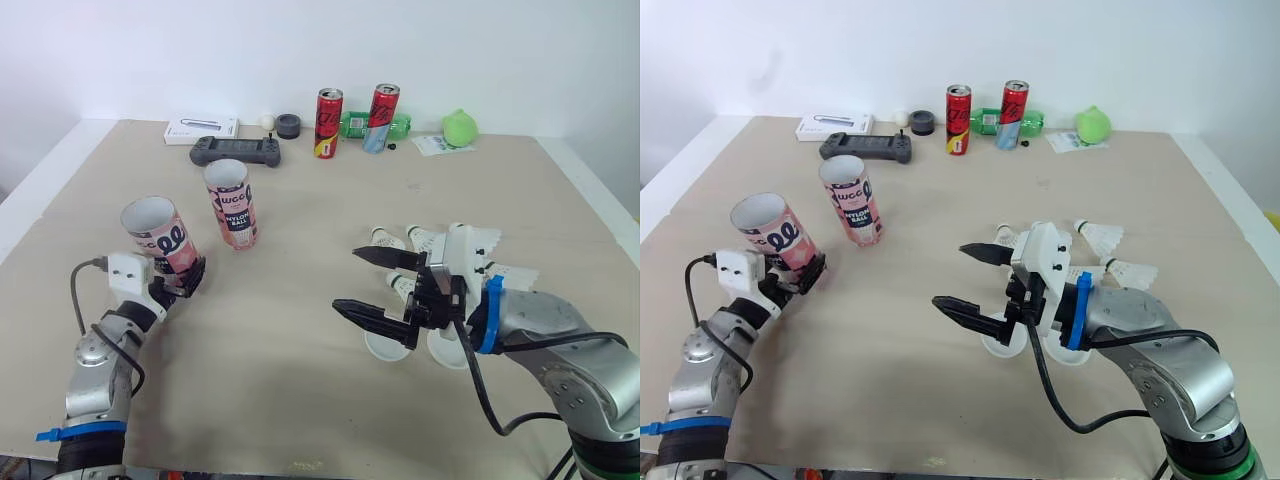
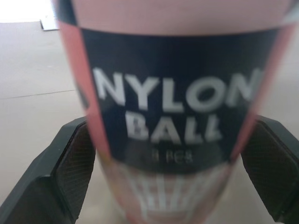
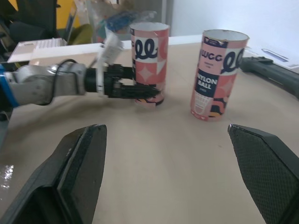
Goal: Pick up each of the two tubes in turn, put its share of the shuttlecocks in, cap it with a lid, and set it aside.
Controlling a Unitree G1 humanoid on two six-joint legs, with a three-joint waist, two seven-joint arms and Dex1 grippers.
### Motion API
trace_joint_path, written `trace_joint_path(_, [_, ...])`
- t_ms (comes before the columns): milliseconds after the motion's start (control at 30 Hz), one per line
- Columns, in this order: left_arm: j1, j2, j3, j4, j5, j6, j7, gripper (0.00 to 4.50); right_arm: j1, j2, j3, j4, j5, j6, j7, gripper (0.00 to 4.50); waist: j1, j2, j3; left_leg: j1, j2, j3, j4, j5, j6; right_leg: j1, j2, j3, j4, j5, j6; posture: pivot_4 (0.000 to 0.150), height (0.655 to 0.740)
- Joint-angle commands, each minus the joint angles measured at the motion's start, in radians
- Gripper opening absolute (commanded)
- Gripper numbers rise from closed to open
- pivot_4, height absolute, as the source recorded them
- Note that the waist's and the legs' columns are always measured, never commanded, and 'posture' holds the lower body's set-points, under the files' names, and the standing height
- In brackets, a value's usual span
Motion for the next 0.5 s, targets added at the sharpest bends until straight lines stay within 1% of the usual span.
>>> trace_joint_path(33, [-0.036,0.001,-0.001,0.019,0.002,-0.024,0.008,4.50,-0.013,0.013,0.002,-0.009,-0.013,-0.021,-0.006,4.47,0.000,0.000,0.000,0.000,0.000,0.000,0.000,0.000,0.000,0.000,0.000,0.000,0.000,0.000,0.000,0.150,0.7400])
trace_joint_path(67, [-0.042,0.002,-0.003,0.025,0.004,-0.028,0.009,4.50,-0.013,0.018,0.003,-0.010,-0.016,-0.021,-0.008,4.47,0.000,0.000,0.000,0.000,0.000,0.000,0.000,0.000,0.000,0.000,0.000,0.000,0.000,0.000,-0.001,0.150,0.7400])
trace_joint_path(100, [-0.044,0.002,-0.004,0.029,0.004,-0.032,0.010,4.26,-0.013,0.021,0.004,-0.011,-0.019,-0.021,-0.009,4.49,0.000,0.000,0.000,0.000,0.000,0.000,0.000,0.000,0.000,0.000,0.000,0.000,0.000,0.000,-0.001,0.150,0.7400])
trace_joint_path(167, [-0.044,0.005,-0.008,0.035,0.011,-0.034,0.014,3.66,-0.011,0.027,0.007,-0.013,-0.025,-0.021,-0.011,4.50,0.000,0.000,0.000,0.000,0.000,0.000,-0.001,0.000,0.000,0.000,0.000,0.000,0.000,0.000,-0.001,0.150,0.7400])
trace_joint_path(200, [-0.042,0.004,-0.008,0.034,0.010,-0.028,0.018,3.28,-0.009,0.030,0.009,-0.014,-0.027,-0.021,-0.012,4.50,0.000,0.000,0.000,0.000,0.000,0.000,-0.001,0.000,0.000,0.000,0.000,0.000,0.000,0.000,-0.001,0.150,0.7400])
trace_joint_path(500, [-0.005,0.018,-0.001,0.009,0.014,-0.032,0.025,3.28,0.001,0.039,0.012,-0.019,-0.032,-0.018,-0.011,4.50,-0.002,0.000,0.000,0.000,0.000,0.000,-0.001,0.000,0.000,0.000,0.000,0.000,0.000,0.000,0.000,0.150,0.7400])
